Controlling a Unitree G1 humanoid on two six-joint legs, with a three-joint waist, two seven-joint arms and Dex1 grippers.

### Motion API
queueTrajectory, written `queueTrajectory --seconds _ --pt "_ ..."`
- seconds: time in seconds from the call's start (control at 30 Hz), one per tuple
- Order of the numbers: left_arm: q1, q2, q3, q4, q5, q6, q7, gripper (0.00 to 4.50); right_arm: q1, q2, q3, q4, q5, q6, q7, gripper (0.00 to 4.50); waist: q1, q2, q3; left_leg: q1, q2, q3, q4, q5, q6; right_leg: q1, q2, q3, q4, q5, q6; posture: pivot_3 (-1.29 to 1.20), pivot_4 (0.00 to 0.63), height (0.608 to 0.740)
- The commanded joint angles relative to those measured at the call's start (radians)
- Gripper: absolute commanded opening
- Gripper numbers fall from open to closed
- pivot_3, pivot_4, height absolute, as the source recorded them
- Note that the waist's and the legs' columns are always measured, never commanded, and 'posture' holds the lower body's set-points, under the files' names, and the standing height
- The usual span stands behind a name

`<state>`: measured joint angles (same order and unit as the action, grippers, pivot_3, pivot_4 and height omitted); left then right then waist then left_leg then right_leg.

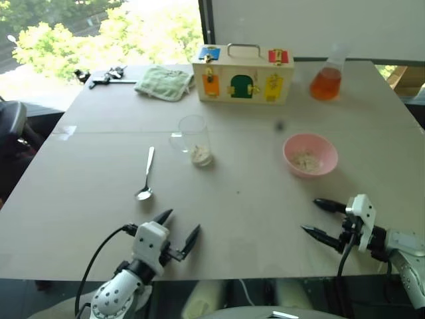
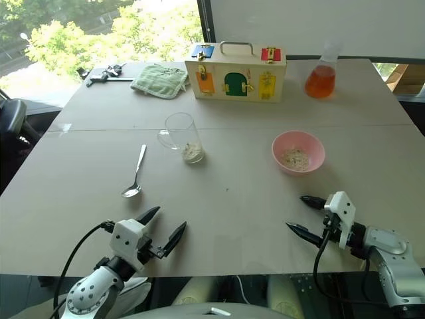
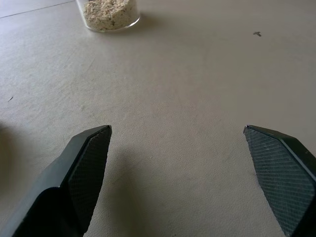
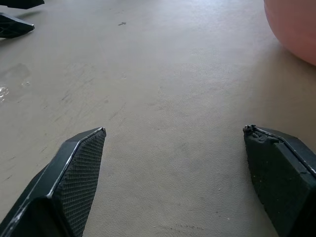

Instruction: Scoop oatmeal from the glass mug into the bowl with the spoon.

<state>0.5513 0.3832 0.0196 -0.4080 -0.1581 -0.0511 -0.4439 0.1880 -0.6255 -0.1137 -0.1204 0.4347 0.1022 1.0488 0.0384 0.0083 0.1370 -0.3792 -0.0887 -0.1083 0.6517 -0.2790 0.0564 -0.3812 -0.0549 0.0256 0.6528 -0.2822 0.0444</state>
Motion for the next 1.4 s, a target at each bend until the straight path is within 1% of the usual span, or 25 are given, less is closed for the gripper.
queueTrajectory --seconds 0.03,0.3,0.37,0.53,0.73,0.8,0.9,1.0,1.03,1.13,1.23,1.3,1.4 --pt "0.032 -0.001 -0.021 0.027 0.025 0.016 -0.002 4.48 0.000 -0.005 0.013 0.000 -0.006 -0.003 0.014 4.50 0.000 0.000 0.000 0.000 0.000 0.000 0.000 0.000 0.000 0.000 0.000 0.000 0.000 0.000 0.000 0.00 0.150 0.740" --pt "0.030 -0.001 -0.019 0.024 0.018 0.020 0.000 4.48 -0.001 -0.004 0.007 0.000 -0.006 -0.005 0.013 4.50 0.000 0.000 0.000 0.000 0.000 0.000 0.000 0.000 0.000 0.000 0.000 0.000 0.000 0.000 0.000 0.00 0.150 0.740" --pt "0.029 -0.011 -0.011 0.017 -0.004 0.040 0.006 4.48 -0.001 -0.004 0.003 -0.005 -0.002 -0.006 0.014 4.50 0.000 0.000 0.000 0.000 0.000 0.000 0.000 0.000 0.000 0.000 0.000 0.000 0.000 0.000 0.000 0.00 0.150 0.740" --pt "0.036 -0.023 -0.003 -0.047 -0.070 0.114 0.001 4.48 -0.012 -0.003 0.006 -0.046 0.020 0.012 0.016 4.50 0.000 0.000 0.000 0.000 0.000 0.000 0.000 0.000 0.000 0.000 0.000 0.000 0.000 0.000 0.000 0.00 0.150 0.740" --pt "-0.001 -0.016 0.042 -0.135 -0.077 0.184 0.036 4.48 -0.049 -0.010 0.016 -0.129 0.069 0.064 0.021 4.50 0.000 -0.001 0.003 -0.001 0.000 0.000 0.000 0.000 0.000 -0.001 0.000 0.000 0.000 0.000 0.000 0.00 0.150 0.740" --pt "-0.034 -0.022 0.076 -0.179 -0.100 0.230 0.066 4.48 -0.055 -0.016 0.022 -0.190 0.113 0.108 0.028 4.50 0.000 -0.004 0.005 -0.001 0.000 0.000 0.001 0.000 0.000 -0.001 0.000 0.000 0.001 0.000 0.000 0.00 0.150 0.740" --pt "-0.106 -0.024 0.131 -0.223 -0.097 0.312 0.131 4.48 -0.074 -0.023 0.026 -0.278 0.181 0.186 0.015 4.50 0.002 -0.007 0.007 -0.001 0.000 -0.001 0.001 0.000 0.000 -0.002 0.000 -0.001 0.003 0.000 0.000 0.00 0.150 0.740" --pt "-0.205 -0.051 0.191 -0.236 -0.126 0.416 0.207 4.48 -0.116 -0.039 0.044 -0.336 0.200 0.237 0.005 4.50 0.002 -0.008 0.008 -0.002 0.000 -0.001 0.002 0.001 -0.001 -0.004 0.000 -0.001 0.004 0.000 0.000 0.00 0.150 0.740" --pt "-0.235 -0.052 0.208 -0.231 -0.128 0.452 0.227 4.48 -0.133 -0.040 0.050 -0.353 0.205 0.250 -0.003 4.50 0.002 -0.009 0.008 -0.002 0.000 -0.001 0.002 0.003 -0.004 -0.004 0.000 -0.001 0.004 0.000 0.000 0.00 0.150 0.740" --pt "-0.356 -0.026 0.277 -0.175 -0.131 0.596 0.297 4.48 -0.191 -0.036 0.064 -0.407 0.230 0.290 -0.033 4.50 0.000 -0.010 0.009 -0.003 -0.001 -0.001 0.002 0.003 -0.005 -0.005 0.001 -0.001 0.004 0.000 0.000 0.00 0.150 0.740" --pt "-0.437 0.000 0.313 -0.115 -0.133 0.732 0.335 4.48 -0.202 -0.042 0.072 -0.438 0.235 0.305 -0.042 4.50 0.001 -0.012 0.009 -0.004 -0.001 -0.002 0.002 0.005 -0.009 -0.008 0.001 -0.002 0.008 0.000 0.000 0.00 0.150 0.740" --pt "-0.477 0.014 0.312 -0.081 -0.145 0.802 0.329 4.48 -0.196 -0.050 0.075 -0.451 0.227 0.307 -0.042 4.50 0.001 -0.012 0.009 -0.004 -0.001 -0.003 0.002 0.005 -0.009 -0.008 0.001 -0.002 0.009 0.000 0.000 0.00 0.150 0.740" --pt "-0.514 0.021 0.294 -0.037 -0.156 0.836 0.301 4.48 -0.175 -0.073 0.081 -0.464 0.199 0.293 -0.026 4.50 0.001 -0.014 0.011 -0.004 -0.002 -0.003 0.002 0.005 -0.009 -0.008 0.000 -0.002 0.008 0.000 0.000 0.00 0.150 0.740"
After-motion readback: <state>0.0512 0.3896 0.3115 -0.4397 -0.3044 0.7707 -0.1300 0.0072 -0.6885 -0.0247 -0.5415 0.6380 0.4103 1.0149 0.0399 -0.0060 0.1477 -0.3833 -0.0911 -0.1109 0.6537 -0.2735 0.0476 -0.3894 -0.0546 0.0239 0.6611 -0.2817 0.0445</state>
